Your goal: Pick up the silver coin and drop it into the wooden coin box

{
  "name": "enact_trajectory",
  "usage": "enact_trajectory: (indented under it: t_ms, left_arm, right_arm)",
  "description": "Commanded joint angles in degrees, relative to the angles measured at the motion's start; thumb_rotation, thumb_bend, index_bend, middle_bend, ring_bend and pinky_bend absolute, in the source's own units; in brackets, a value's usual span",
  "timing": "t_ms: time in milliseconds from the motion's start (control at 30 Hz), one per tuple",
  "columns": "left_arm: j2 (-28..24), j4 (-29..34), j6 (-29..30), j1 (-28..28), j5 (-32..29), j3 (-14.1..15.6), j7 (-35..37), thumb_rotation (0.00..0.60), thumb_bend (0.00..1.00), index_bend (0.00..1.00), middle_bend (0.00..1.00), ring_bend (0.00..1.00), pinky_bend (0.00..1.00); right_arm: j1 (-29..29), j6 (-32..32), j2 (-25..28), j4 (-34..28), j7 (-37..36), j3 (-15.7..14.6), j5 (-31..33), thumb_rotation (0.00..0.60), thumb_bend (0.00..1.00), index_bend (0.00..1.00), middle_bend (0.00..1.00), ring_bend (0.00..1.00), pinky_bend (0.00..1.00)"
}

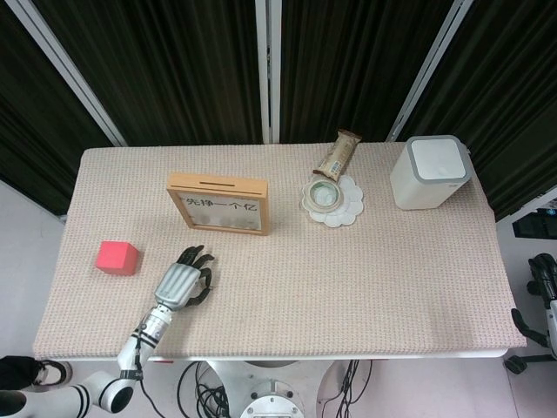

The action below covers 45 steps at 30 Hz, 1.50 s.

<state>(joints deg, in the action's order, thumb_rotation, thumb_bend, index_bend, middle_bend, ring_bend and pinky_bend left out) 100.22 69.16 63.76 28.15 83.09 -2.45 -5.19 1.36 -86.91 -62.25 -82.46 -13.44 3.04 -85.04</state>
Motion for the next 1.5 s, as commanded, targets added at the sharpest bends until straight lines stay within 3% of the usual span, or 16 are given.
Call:
enact_trajectory:
  t_ms: [33, 200, 333, 633, 833, 1100, 1367, 1500]
  left_arm:
    - [-0.11, 0.30, -0.17, 0.06, -0.06, 0.06, 0.05, 0.600, 0.40, 0.60, 0.19, 0.01, 0.10]
    - [-1.16, 2.21, -0.39, -0.19, -0.60, 0.08, 0.54, 0.600, 0.40, 0.61, 0.19, 0.01, 0.10]
    - [-4.75, 7.19, 2.19, -1.67, -0.12, 0.51, -0.24, 0.600, 0.40, 0.61, 0.19, 0.01, 0.10]
    - [-20.86, 26.74, 13.74, -7.81, 2.48, 1.33, -5.81, 0.600, 0.41, 0.63, 0.21, 0.01, 0.10]
    - [-29.42, 33.49, 14.54, -7.73, -1.30, -3.50, -2.34, 0.600, 0.41, 0.65, 0.21, 0.01, 0.10]
    - [-36.40, 37.88, 8.81, -1.38, -7.29, -12.96, -0.03, 0.600, 0.41, 0.66, 0.22, 0.02, 0.11]
    - [-39.09, 37.54, -4.73, 10.60, -20.85, -21.27, -4.40, 0.600, 0.41, 0.66, 0.22, 0.02, 0.11]
    - [-37.53, 32.74, -11.74, 17.18, -27.83, -22.71, -6.33, 0.600, 0.41, 0.66, 0.22, 0.02, 0.11]
  right_arm:
    - [0.01, 0.04, -0.02, 0.09, -0.10, -0.02, 0.01, 0.600, 0.28, 0.00, 0.00, 0.00, 0.00]
    - [0.14, -0.16, 0.09, 0.19, -0.33, -0.02, -0.02, 0.600, 0.28, 0.00, 0.00, 0.00, 0.00]
    - [0.29, -0.50, 0.33, 0.13, -0.57, 0.12, 0.03, 0.600, 0.28, 0.00, 0.00, 0.00, 0.00]
    - [-0.13, 0.00, 0.23, 0.34, -0.75, 0.13, -0.25, 0.600, 0.28, 0.00, 0.00, 0.00, 0.00]
    - [-0.75, 0.30, 0.04, -0.09, -0.57, -0.09, -1.32, 0.600, 0.28, 0.00, 0.00, 0.00, 0.00]
    - [-0.88, -0.10, 0.44, -1.11, 0.31, 0.05, -1.47, 0.600, 0.28, 0.00, 0.00, 0.00, 0.00]
    - [-0.96, 0.63, 0.46, -1.37, 1.01, 0.01, -0.67, 0.600, 0.28, 0.00, 0.00, 0.00, 0.00]
    - [-1.03, 0.99, 0.48, -1.38, 1.07, 0.18, -0.07, 0.600, 0.28, 0.00, 0.00, 0.00, 0.00]
